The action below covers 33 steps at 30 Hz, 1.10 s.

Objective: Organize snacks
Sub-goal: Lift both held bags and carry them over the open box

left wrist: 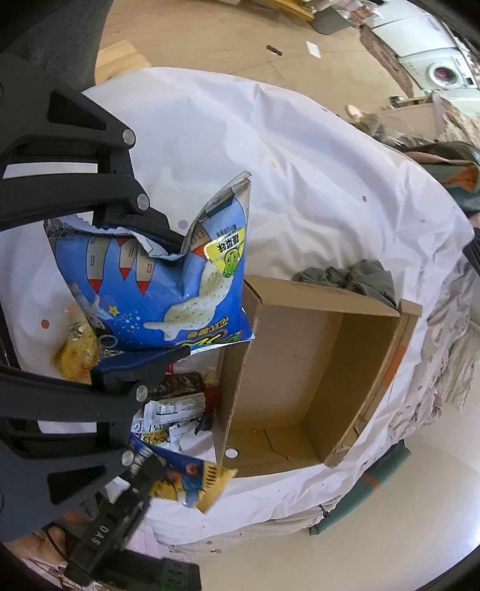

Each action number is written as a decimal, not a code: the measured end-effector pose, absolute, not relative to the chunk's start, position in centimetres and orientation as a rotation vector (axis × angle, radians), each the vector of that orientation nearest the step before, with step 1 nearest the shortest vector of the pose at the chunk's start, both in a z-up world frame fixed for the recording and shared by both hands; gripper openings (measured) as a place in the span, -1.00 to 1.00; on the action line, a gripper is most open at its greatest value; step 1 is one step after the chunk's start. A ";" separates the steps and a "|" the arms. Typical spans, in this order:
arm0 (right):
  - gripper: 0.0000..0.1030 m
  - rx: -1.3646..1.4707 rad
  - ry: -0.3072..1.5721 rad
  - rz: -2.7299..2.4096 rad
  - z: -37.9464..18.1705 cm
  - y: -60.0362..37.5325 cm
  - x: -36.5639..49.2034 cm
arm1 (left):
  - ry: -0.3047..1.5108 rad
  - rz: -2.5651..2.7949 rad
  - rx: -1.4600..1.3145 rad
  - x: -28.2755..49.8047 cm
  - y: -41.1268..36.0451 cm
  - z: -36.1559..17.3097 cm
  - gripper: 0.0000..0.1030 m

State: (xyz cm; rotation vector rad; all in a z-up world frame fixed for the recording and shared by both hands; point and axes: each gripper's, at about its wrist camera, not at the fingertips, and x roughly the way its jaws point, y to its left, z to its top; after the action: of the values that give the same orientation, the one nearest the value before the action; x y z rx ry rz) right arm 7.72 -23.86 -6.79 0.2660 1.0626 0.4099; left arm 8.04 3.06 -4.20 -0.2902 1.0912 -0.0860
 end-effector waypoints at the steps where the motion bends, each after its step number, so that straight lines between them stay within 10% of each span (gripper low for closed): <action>1: -0.49 0.255 1.050 0.382 -6.4 -24.1 7.8 | 1.084 -0.088 -0.283 8.1 2.9 -4.1 -0.14; 33: -0.49 0.425 0.962 0.404 -3.8 -28.6 18.5 | 0.943 -0.207 -0.127 18.9 -3.8 0.0 -0.13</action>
State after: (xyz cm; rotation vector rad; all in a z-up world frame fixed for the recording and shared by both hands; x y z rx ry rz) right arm 18.46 -28.57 -3.84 0.4246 0.9620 0.4044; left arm 18.93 -3.80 0.02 -0.1274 0.9428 -0.2071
